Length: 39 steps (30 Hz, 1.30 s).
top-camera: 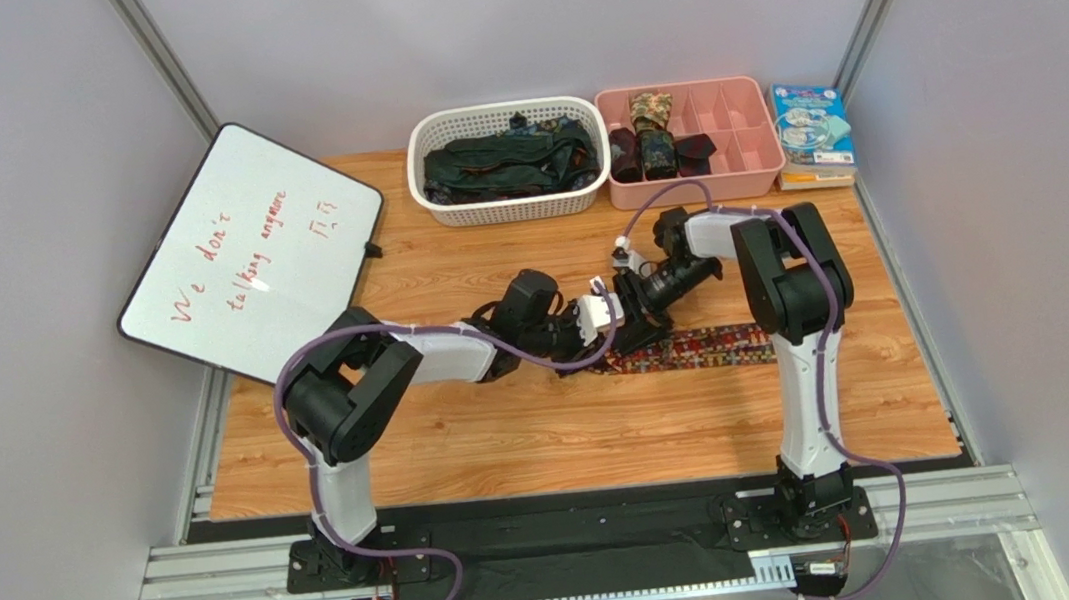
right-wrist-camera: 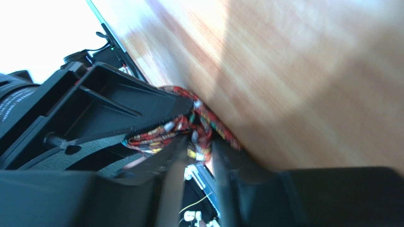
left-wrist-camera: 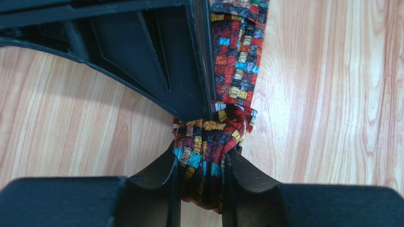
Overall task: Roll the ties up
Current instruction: Roll the tie at the center of the board.
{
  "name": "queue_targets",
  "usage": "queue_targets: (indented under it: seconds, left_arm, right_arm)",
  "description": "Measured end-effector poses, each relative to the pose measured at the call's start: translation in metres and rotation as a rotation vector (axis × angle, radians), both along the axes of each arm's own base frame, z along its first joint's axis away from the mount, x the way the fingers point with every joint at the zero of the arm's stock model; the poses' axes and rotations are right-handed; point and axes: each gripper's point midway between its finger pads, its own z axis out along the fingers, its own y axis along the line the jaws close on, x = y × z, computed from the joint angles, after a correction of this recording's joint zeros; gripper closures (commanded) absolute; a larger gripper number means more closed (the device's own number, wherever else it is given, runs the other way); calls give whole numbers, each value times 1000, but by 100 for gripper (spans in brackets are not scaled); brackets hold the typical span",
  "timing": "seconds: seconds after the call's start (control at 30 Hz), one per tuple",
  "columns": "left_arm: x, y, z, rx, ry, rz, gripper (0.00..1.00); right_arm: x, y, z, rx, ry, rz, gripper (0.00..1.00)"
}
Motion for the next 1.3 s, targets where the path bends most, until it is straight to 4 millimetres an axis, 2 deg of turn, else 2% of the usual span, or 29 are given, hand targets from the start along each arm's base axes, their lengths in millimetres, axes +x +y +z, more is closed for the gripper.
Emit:
queue_targets:
  seconds: [0.2,0.33,0.43,0.47,0.5,0.57,0.6,0.73,0.8,0.87,1.03,1.07,1.23,1.3]
  left_arm:
    - [0,8,2,168,20,13,80]
    - [-2,11,1,264,29,24,75]
    - [-2,8,1,314,27,28,73]
    - [-2,7,0,332,27,30,72]
    - [-3,7,0,343,26,31,70]
    - [-3,7,-1,368,25,32,65]
    - [-3,7,-1,373,25,31,58]
    - [-2,8,-2,381,21,36,42]
    - [-2,9,-2,347,42,32,32]
    - [-5,14,-3,280,82,29,27]
    - [-14,33,0,117,130,24,25]
    - [-14,33,1,93,133,22,19]
    - [-20,17,4,-21,129,-2,18]
    - [-20,8,3,-50,114,-16,21]
  right_arm:
    - [2,-10,17,-27,-50,-17,48]
    - [-5,-11,29,-8,-49,-28,47]
    - [-10,-5,28,8,-29,-31,48]
    - [-11,-3,27,13,-20,-33,50]
    - [-12,-1,26,15,-13,-36,58]
    - [-11,2,24,27,-5,-44,79]
    - [-11,2,23,31,-4,-44,99]
    - [-13,4,22,49,11,-55,100]
    - [-17,0,17,38,25,-58,100]
    - [-22,-4,10,26,51,-61,100]
    - [-25,-11,2,20,48,-45,100]
    - [-24,-12,1,18,43,-40,100]
    - [-24,-14,-1,2,36,-20,100]
    - [-24,-15,-2,2,35,-9,100]
